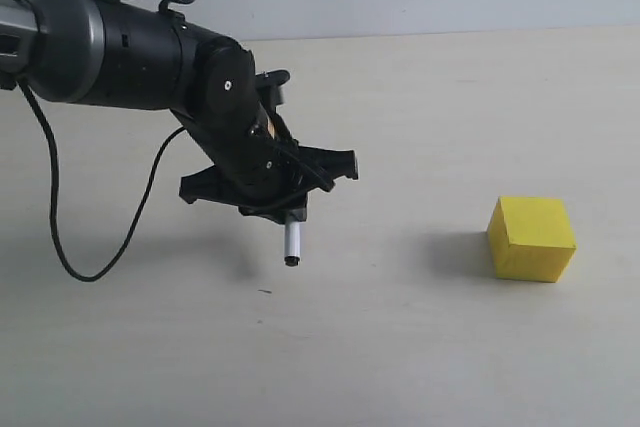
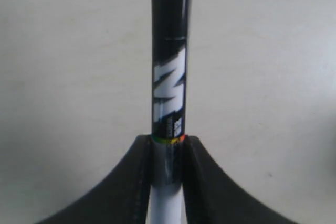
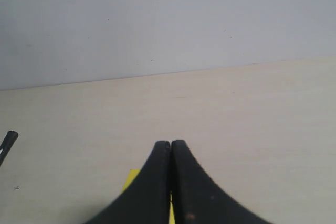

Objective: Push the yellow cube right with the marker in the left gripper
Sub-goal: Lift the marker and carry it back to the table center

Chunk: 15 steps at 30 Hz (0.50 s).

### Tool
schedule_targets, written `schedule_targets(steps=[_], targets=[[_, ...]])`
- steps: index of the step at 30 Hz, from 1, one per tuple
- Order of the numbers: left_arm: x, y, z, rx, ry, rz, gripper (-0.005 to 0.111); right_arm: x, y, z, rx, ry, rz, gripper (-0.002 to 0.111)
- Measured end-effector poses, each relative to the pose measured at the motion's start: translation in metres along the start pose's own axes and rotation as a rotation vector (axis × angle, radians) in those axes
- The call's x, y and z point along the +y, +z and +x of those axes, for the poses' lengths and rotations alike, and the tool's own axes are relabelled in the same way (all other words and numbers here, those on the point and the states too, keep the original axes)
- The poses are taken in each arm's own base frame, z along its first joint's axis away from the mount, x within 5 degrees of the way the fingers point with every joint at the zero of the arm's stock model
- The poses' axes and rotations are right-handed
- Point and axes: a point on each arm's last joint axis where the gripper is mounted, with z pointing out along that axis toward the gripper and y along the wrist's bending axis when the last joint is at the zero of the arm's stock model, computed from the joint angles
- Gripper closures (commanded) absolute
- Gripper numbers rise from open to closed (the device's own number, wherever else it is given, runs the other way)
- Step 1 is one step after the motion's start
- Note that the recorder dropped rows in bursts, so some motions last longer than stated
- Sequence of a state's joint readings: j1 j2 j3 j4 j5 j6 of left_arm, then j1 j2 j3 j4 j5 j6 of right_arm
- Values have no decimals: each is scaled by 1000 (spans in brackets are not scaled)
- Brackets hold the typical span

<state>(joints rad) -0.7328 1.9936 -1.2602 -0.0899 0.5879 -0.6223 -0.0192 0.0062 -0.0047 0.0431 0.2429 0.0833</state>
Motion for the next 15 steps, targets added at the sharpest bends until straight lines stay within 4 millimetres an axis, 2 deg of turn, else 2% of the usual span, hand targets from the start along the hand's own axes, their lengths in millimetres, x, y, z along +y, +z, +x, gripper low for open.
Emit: schedule_targets(steps=[7,12,14,15], targets=[[3,23,2,14,-25,-6,107,0,0,0,0,0,0,108],[3,26,2,15,-33,-3,107,0,0,0,0,0,0,108],[3,26,2,15,-29,-3,104,0,0,0,0,0,0,108],[3,26,2,15,-32,-2,98,0,0,0,0,0,0,108]])
